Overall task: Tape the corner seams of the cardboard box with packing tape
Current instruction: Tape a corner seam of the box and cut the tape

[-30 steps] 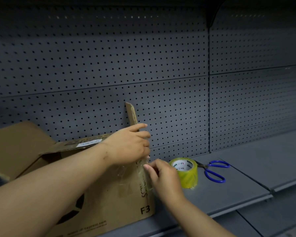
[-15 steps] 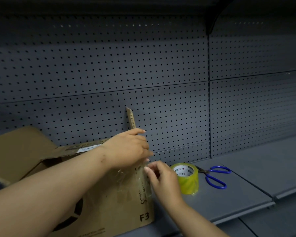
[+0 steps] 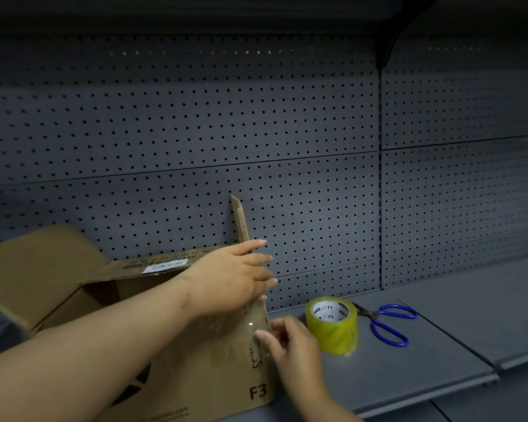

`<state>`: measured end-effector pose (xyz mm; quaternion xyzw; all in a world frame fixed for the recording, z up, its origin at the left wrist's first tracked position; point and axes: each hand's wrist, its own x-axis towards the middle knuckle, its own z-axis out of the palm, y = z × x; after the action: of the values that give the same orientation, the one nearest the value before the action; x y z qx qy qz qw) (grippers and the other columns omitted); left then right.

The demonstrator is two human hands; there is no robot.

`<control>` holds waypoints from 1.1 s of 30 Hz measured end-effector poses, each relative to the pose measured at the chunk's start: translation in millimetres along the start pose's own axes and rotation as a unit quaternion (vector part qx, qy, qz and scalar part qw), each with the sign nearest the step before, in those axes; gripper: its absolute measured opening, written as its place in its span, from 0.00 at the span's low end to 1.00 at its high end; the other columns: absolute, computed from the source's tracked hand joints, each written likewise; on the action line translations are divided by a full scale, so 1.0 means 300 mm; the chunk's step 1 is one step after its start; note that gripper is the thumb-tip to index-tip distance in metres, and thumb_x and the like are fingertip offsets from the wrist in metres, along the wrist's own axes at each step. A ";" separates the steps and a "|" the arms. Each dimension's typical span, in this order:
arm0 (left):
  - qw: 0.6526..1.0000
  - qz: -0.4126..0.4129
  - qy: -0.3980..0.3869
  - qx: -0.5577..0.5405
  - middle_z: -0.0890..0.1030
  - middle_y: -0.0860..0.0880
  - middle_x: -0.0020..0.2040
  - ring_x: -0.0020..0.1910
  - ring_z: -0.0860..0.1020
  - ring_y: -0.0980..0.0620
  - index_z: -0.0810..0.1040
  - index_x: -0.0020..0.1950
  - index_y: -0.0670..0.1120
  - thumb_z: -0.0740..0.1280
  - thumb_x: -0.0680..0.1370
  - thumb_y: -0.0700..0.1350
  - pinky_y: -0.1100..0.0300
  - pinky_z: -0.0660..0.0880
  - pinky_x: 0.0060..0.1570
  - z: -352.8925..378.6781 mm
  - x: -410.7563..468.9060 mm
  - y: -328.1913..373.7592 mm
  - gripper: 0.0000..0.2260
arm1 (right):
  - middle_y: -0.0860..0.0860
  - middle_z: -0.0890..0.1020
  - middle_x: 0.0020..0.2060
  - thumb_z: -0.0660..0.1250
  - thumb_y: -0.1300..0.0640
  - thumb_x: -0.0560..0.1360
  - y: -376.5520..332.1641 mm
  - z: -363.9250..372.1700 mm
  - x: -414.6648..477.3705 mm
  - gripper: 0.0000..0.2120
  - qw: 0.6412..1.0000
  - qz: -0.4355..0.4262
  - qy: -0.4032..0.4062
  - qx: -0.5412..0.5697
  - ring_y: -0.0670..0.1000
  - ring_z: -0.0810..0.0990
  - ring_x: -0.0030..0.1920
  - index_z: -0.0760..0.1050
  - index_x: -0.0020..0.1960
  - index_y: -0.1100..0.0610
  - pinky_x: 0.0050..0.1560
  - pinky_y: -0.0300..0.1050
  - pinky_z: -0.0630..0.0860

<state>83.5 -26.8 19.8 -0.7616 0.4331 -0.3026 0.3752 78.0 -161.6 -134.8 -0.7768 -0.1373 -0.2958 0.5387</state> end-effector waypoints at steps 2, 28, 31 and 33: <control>0.999 -0.019 -0.014 0.021 0.83 0.57 0.53 0.63 0.75 0.53 0.74 0.65 0.52 0.53 0.77 0.57 0.49 0.48 0.72 0.021 -0.013 0.008 0.21 | 0.44 0.74 0.31 0.72 0.53 0.69 0.021 0.009 -0.017 0.15 1.000 0.003 -0.003 -0.002 0.34 0.74 0.40 0.67 0.32 0.44 0.35 0.29 0.68; 0.994 -0.042 -0.097 0.007 0.79 0.53 0.62 0.64 0.74 0.52 0.81 0.55 0.56 0.62 0.71 0.64 0.48 0.58 0.67 -0.009 -0.006 0.045 0.19 | 0.44 0.71 0.23 0.40 0.36 0.77 0.095 0.013 -0.002 0.28 0.959 -0.107 -0.121 -0.234 0.43 0.70 0.24 0.62 0.29 0.51 0.26 0.34 0.60; 0.991 -0.086 -0.103 0.024 0.71 0.51 0.69 0.70 0.66 0.52 0.65 0.71 0.49 0.47 0.76 0.63 0.46 0.48 0.70 -0.022 -0.008 0.055 0.29 | 0.47 0.69 0.34 0.37 0.26 0.66 0.071 -0.015 0.000 0.31 0.964 -0.075 -0.185 -0.173 0.46 0.68 0.37 0.61 0.36 0.52 0.35 0.38 0.60; 0.987 -0.107 -0.107 0.057 0.50 0.49 0.76 0.74 0.45 0.51 0.42 0.74 0.46 0.44 0.78 0.64 0.48 0.30 0.67 -0.014 -0.018 0.059 0.32 | 0.44 0.66 0.33 0.49 0.31 0.72 0.063 -0.034 -0.009 0.22 0.957 -0.076 -0.218 -0.177 0.45 0.65 0.36 0.58 0.34 0.50 0.35 0.38 0.63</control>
<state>70.1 -29.4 6.5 -0.8089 0.2885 -0.2817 0.4278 82.7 -177.9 -148.3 -0.8927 -0.2556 -0.1786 0.3254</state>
